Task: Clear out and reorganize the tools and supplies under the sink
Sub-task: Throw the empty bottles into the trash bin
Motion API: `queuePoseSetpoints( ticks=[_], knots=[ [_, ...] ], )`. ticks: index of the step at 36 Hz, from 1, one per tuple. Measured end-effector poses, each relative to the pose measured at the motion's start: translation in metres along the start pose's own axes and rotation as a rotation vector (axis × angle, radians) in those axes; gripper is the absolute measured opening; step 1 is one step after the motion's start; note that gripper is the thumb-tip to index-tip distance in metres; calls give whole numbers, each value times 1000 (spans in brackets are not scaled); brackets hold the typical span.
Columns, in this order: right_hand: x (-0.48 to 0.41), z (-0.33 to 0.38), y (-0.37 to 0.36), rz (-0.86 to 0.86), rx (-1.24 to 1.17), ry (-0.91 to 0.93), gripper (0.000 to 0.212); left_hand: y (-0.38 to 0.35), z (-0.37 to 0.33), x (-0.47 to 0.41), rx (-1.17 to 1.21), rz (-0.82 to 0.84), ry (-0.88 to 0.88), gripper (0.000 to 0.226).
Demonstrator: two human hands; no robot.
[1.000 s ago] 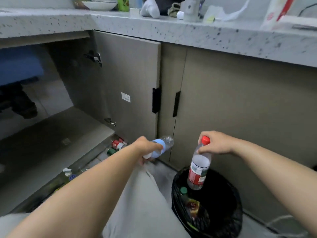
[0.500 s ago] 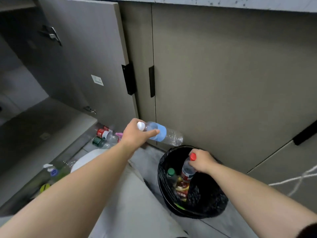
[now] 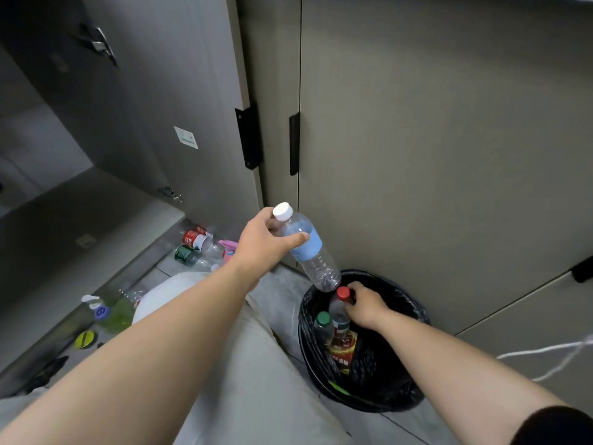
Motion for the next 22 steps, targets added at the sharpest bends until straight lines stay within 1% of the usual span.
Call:
queuePoseSetpoints(
  ticks=[2,3,4,7,8,12,13,15,17,19,20,22],
  knots=[
    [0,0,6,-3,-10,-1,56,-3,-2,2,-2,18,-16,29],
    [-1,2,11,-12,-17,6,55,-5,-2,3,1,34,-25,29],
    [-1,3,18,-28,-32,13,49,-7,-3,3,8,52,-34,31],
    [0,12,47,-120,-160,22,23,-13,-4,7,16,94,-44,37],
    [2,19,60,-163,-202,37,19,-14,-5,8,15,105,-57,38],
    [22,68,125,-354,-416,212,16,-18,-10,14,13,130,-81,48],
    [30,83,139,-367,-487,265,12,-19,-12,15,9,142,-89,49],
    [48,112,160,-334,-574,382,9,-23,-19,20,-7,179,-115,50],
    [65,136,171,-300,-523,496,22,-29,-25,25,-3,228,-155,49],
    [78,151,175,-310,-376,574,30,-34,-30,31,17,267,-192,49],
    [84,155,176,-336,-307,603,30,-36,-33,33,19,285,-208,48],
    [91,157,183,-403,-243,625,27,-41,-36,37,10,312,-235,49]
  ],
)
Point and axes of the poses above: each hand's wrist, its own x-axis away from the middle knuckle, its own y-axis out of the back of the hand, z = x × y, the point moved 8 cm from there along -x, towards the middle knuckle, and after that the axes turned 10 degrees about -z, right-handed, at the moved point
